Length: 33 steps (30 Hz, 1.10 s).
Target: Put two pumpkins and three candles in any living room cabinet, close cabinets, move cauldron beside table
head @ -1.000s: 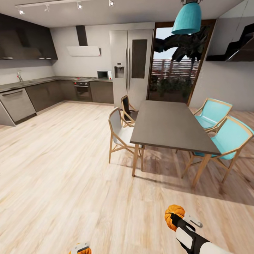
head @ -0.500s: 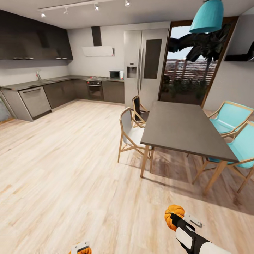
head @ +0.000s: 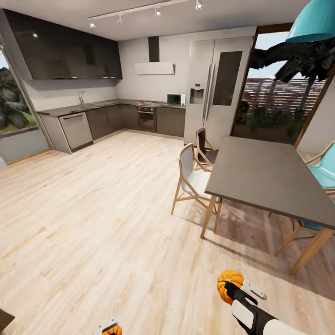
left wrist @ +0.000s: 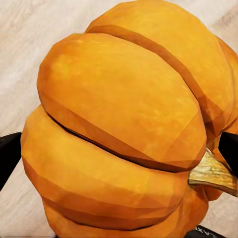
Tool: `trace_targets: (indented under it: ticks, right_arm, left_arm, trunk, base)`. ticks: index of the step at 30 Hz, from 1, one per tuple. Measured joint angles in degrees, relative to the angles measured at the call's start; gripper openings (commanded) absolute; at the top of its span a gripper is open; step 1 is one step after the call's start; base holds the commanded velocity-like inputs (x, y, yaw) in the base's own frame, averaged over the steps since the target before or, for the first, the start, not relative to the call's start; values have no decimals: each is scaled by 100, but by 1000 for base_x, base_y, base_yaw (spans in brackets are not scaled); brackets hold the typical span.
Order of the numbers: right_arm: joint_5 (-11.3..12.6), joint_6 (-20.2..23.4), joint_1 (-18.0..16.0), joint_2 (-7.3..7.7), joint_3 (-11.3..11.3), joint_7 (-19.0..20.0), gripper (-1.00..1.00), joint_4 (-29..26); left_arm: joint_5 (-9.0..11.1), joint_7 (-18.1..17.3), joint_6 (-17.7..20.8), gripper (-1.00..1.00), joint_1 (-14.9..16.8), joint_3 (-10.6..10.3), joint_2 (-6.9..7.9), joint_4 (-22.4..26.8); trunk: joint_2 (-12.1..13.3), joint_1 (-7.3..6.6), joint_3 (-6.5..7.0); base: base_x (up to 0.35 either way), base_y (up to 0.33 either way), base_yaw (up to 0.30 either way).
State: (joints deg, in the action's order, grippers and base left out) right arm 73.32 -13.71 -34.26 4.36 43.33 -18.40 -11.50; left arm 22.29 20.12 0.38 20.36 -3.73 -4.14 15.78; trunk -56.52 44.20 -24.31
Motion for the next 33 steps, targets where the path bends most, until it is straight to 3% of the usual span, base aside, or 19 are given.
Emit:
trace_targets:
  ticks: [33]
  right_arm:
    - [-74, 0, 0, -3, 66, 1, -100, 0]
  left_arm:
    - [13, 7, 2, -100, 0, 15, 7, -9]
  trunk:
    - [1325, -725, 594]
  base:
    - [0, 0, 290]
